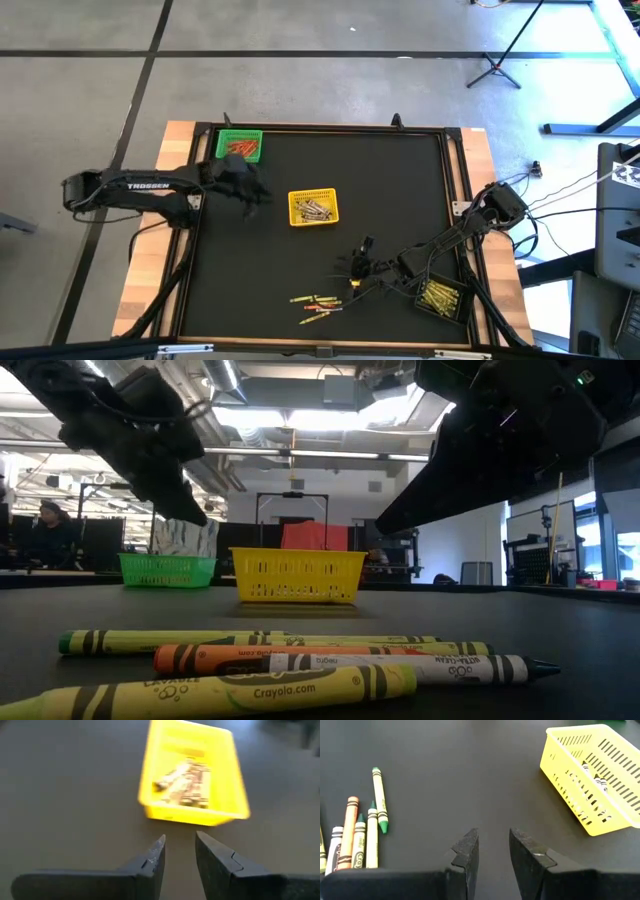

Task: Sort crayons
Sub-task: Put the green crayon into the black bin

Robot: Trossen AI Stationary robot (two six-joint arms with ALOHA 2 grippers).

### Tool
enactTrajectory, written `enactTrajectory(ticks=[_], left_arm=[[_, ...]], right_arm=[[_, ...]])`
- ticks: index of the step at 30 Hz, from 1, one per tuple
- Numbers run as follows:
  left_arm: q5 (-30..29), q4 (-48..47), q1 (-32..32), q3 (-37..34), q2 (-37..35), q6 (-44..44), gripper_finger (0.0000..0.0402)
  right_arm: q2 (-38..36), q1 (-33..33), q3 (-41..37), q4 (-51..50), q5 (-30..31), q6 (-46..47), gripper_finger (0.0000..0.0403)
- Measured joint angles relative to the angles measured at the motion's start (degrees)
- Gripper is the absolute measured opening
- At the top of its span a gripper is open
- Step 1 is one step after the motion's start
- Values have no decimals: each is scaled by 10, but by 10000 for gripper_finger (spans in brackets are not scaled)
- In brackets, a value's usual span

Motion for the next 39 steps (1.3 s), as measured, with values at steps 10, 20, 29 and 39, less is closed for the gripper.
enactTrajectory(ticks=[10,20,29,39], left_arm=[[-51,88,-208,0,8,-67,91],[-171,255,-392,0,106,-102,91],[-214,457,-484,0,262,-128,91],[-236,513,-561,94,439,-157,91]], right_arm=[[0,0,0,2,-5,0,106],[0,0,0,18,-4,0,106],[0,0,0,71,0,0,106],[0,0,0,91,0,5,106]])
